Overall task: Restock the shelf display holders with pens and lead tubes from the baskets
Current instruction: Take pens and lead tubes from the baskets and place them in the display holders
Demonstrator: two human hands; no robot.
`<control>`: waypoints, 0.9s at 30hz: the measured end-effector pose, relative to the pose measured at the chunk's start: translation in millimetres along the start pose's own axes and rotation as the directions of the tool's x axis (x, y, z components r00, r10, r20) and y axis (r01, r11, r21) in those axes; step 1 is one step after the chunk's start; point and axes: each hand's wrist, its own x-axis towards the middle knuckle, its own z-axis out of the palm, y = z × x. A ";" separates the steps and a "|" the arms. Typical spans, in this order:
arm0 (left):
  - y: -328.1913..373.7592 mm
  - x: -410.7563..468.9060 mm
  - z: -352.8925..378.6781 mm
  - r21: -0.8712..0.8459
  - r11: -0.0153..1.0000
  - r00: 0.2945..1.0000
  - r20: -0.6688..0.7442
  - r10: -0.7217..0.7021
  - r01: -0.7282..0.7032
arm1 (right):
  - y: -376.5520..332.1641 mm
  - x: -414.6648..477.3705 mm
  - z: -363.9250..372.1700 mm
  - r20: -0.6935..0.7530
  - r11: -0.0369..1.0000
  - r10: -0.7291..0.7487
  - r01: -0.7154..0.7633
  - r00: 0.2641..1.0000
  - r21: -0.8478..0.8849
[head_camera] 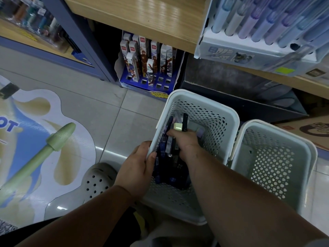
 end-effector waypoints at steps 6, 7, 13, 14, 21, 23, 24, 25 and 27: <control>1.3 0.6 -0.3 -0.001 1.000 1.000 -0.003 -0.001 0.001 | 2.5 -0.3 0.2 -0.028 0.999 -0.031 0.032 0.999 0.018; 1.5 0.4 -0.4 -0.002 1.000 1.000 -0.003 -0.002 0.002 | 2.8 -0.4 -2.3 -0.019 0.999 -0.017 0.018 1.000 0.034; 4.3 0.2 -2.4 -0.010 1.000 1.000 0.016 -0.016 0.017 | 2.9 -4.4 -3.6 0.003 0.998 0.030 -0.030 1.000 0.050; 4.4 0.2 -2.7 -0.011 1.000 1.000 0.020 -0.021 0.021 | 2.7 -5.3 -2.5 -0.006 0.999 0.029 -0.029 1.000 0.046; 4.4 0.7 -2.9 -0.009 1.000 1.000 0.018 -0.018 0.019 | 4.0 -7.6 -9.2 0.004 0.997 0.039 -0.039 0.999 0.061; 3.7 1.2 -2.7 -0.007 1.000 1.000 0.019 -0.020 0.021 | 3.0 -10.1 -6.8 0.007 0.997 0.039 -0.039 0.999 0.068; 3.5 1.3 -2.6 -0.006 1.000 1.000 0.019 -0.022 0.022 | 2.5 -11.4 -5.3 0.007 0.996 0.042 -0.042 0.999 0.074; 3.4 1.1 -2.5 -0.005 1.000 1.000 0.019 -0.023 0.023 | 2.3 -12.5 -4.4 0.007 0.996 0.045 -0.046 0.999 0.079; 3.7 0.5 -2.6 -0.003 1.000 1.000 0.018 -0.023 0.023 | 1.0 -15.0 -3.2 0.010 0.996 0.035 -0.036 0.999 0.080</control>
